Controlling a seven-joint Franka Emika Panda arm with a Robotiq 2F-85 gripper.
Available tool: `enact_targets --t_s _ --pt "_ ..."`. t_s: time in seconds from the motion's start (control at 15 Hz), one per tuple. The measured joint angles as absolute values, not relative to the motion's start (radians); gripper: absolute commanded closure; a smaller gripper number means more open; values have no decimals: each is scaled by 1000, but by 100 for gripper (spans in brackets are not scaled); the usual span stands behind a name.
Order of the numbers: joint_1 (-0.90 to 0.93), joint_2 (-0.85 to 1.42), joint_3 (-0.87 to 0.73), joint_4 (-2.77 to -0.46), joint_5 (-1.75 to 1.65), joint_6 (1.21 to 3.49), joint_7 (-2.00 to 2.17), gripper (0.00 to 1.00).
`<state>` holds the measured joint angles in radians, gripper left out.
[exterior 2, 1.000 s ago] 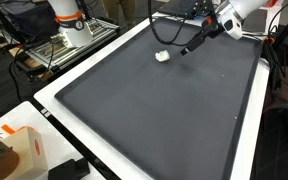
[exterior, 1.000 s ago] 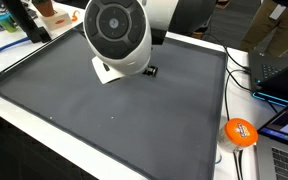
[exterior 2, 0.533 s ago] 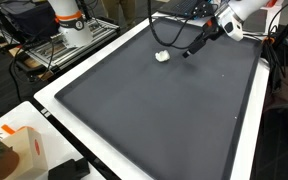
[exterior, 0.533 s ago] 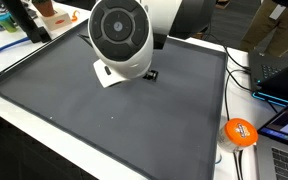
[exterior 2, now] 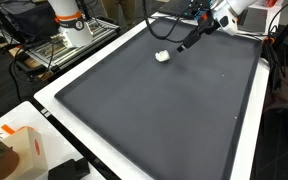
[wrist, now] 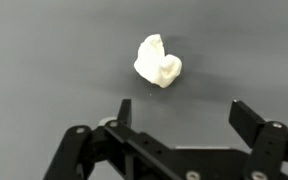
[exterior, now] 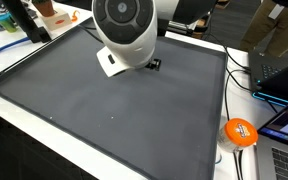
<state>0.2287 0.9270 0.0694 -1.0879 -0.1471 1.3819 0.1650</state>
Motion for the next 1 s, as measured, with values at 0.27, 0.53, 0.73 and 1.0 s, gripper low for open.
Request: enact_targets --t_s 0.27,0.53,0.73,1.0 --pt "213 804 78 -1269 -122 1454 156 0" --pt "195 731 78 -1398 -81 1582 169 0" --pt "196 724 75 -1405 -81 1584 172 0" --pt "194 714 72 -1428 -77 1593 173 0"
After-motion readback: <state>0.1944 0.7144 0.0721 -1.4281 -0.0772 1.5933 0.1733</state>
